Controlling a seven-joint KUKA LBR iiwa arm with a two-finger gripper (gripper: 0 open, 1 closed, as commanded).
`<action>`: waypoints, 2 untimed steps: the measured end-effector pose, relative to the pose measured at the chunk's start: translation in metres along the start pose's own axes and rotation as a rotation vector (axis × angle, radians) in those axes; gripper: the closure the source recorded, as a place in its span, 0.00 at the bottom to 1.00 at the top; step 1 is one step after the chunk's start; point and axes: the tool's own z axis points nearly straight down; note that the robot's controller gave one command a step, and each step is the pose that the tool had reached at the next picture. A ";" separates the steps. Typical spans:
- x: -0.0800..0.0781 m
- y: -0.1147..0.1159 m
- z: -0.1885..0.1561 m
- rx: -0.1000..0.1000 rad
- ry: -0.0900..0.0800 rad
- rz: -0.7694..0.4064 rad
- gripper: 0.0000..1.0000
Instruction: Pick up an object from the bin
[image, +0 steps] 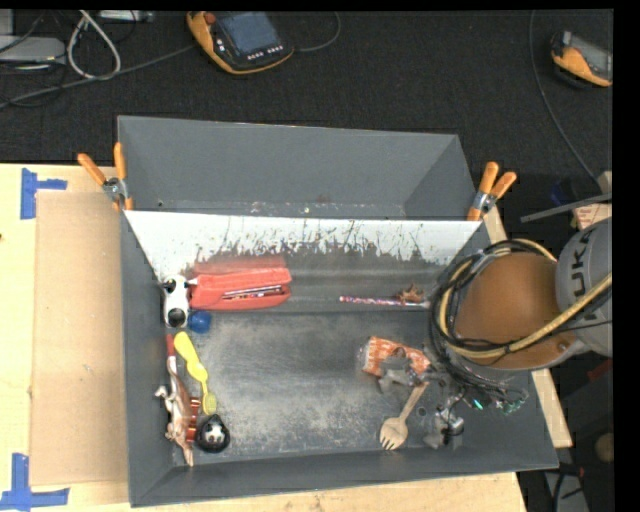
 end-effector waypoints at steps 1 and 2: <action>0.000 0.000 0.000 0.000 0.000 -0.001 0.00; -0.002 0.000 -0.069 -0.005 0.003 0.008 0.00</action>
Offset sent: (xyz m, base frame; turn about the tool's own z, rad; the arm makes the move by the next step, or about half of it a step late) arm 0.0041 0.0000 0.1094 0.0106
